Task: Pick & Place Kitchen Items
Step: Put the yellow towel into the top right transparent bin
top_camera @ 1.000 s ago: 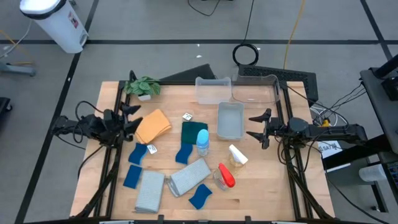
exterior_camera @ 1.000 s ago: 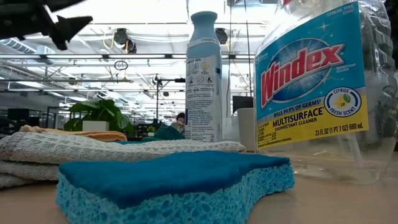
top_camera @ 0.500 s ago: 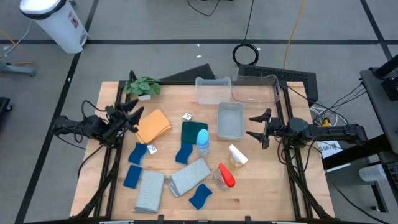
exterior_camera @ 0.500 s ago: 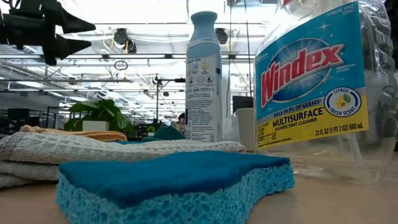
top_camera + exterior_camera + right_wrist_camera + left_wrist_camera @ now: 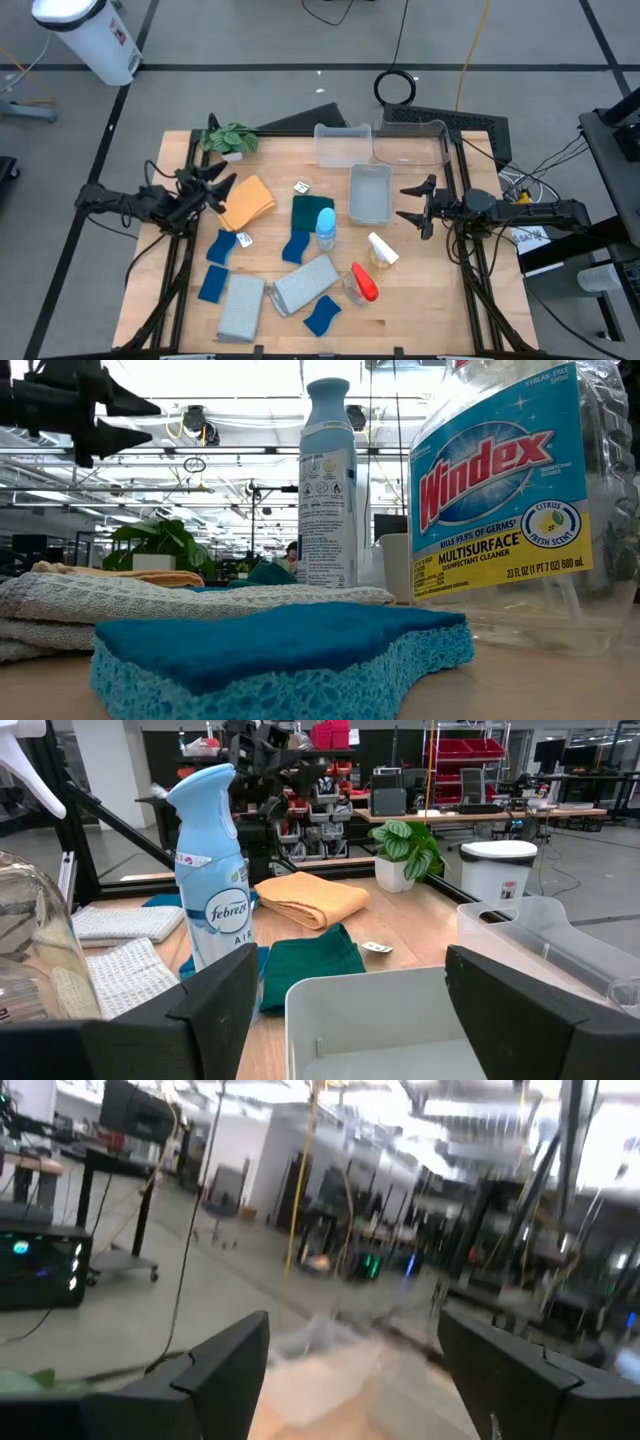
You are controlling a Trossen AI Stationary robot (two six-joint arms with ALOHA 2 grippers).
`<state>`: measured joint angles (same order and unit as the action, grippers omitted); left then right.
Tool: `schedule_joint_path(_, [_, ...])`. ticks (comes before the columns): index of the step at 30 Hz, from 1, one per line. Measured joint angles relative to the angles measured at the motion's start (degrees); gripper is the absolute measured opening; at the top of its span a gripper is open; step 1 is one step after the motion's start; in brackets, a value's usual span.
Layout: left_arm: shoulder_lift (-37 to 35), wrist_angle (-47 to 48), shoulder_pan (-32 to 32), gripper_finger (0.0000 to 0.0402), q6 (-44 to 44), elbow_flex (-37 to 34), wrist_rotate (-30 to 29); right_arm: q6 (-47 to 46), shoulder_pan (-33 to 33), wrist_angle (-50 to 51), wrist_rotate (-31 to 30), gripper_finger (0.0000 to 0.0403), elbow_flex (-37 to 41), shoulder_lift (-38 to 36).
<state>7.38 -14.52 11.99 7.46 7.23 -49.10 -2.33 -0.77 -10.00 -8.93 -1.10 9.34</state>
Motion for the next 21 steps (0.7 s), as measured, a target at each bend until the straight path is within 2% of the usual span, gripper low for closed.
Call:
schedule_joint_path(8, [13.88,29.89,-0.34,0.0296,17.62,14.17,0.50,0.00,0.01,0.02,0.00,0.0293,0.00,-0.02])
schedule_joint_path(11, [19.73,36.19,-1.88,0.0296,22.54,18.36,3.13,0.00,-0.01,0.02,0.00,0.0293,0.00,-0.02])
schedule_joint_path(15, [26.63,34.94,-4.50,0.0296,18.33,20.94,10.67,0.00,0.01,0.02,0.00,0.0293,0.00,-0.02])
schedule_joint_path(19, [32.99,27.33,-6.68,0.0296,12.77,21.07,22.79,0.00,0.01,0.02,0.00,0.0293,0.00,0.00])
schedule_joint_path(21, [36.39,23.34,-7.30,0.0296,10.60,21.07,25.94,0.00,0.01,0.00,0.00,0.0293,0.00,-0.02])
